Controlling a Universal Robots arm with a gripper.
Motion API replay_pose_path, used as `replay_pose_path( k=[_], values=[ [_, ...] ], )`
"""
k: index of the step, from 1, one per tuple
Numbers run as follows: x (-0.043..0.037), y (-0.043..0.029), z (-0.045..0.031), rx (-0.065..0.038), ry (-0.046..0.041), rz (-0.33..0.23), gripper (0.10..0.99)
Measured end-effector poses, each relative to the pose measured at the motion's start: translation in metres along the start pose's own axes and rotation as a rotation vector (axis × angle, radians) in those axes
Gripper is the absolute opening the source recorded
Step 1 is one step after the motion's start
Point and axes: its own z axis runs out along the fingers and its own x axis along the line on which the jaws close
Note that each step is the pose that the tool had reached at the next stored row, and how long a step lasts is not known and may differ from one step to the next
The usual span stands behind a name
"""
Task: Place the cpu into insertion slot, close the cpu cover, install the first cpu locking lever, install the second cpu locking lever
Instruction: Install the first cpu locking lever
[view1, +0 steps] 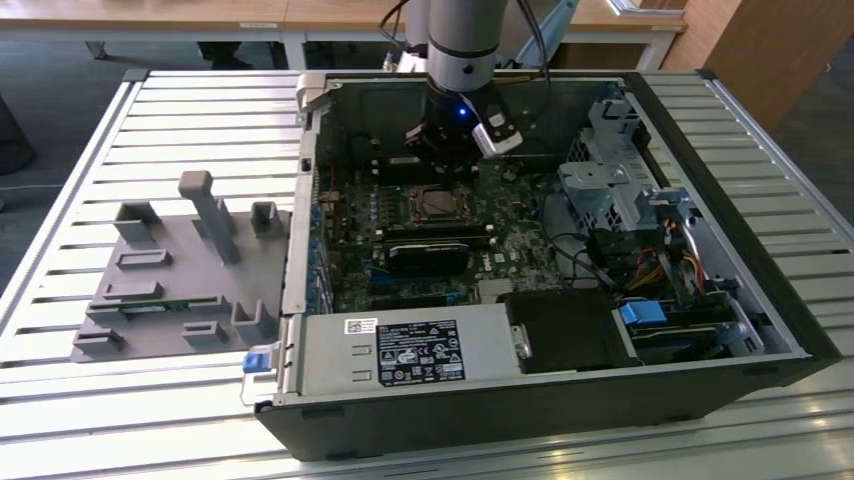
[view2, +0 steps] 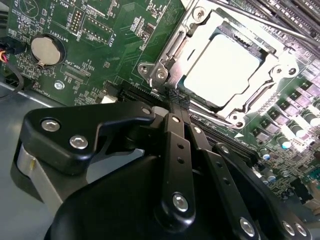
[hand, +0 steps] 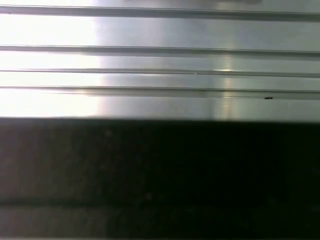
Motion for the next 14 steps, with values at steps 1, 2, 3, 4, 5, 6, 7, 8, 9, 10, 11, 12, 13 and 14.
replay_pose_path(
  k=[1, 2, 3, 4, 5, 6, 7, 8, 9, 10, 11, 12, 13, 14],
  values=[
    [0.0, 0.0, -0.0004, 0.0, 0.0001, 0.0, 0.106],
    [0.0, 0.0, -0.0006, 0.0, 0.0, 0.0, 0.106],
    [0.0, 0.0, -0.0006, 0.0, -0.0001, 0.0, 0.106],
    [0.0, 0.0, -0.0006, 0.001, -0.0002, 0.0, 0.106],
    [0.0, 0.0, -0.0006, 0.002, -0.0002, 0.0, 0.106],
    [0.0, 0.0001, -0.0006, 0.005, 0.0, 0.0, 0.106],
    [0.0, 0.0001, -0.0005, 0.01, 0.0, 0.0, 0.106],
    [0.0, 0.0001, -0.0002, 0.014, 0.0, 0.0, 0.106],
    [-0.0001, 0.0001, 0.0001, 0.018, -0.0001, 0.0, 0.106],
    [-0.0001, 0.0001, 0.0004, 0.022, 0.0, 0.0, 0.106],
    [-0.0001, 0.0001, 0.0008, 0.025, 0.0, 0.0, 0.106],
    [-0.0002, 0.0002, 0.0013, 0.027, 0.0001, 0.0, 0.106],
    [-0.0004, 0.0004, 0.0018, 0.029, 0.0003, -0.001, 0.106],
    [-0.0005, 0.0006, 0.0024, 0.029, 0.0005, -0.001, 0.106]
  ],
)
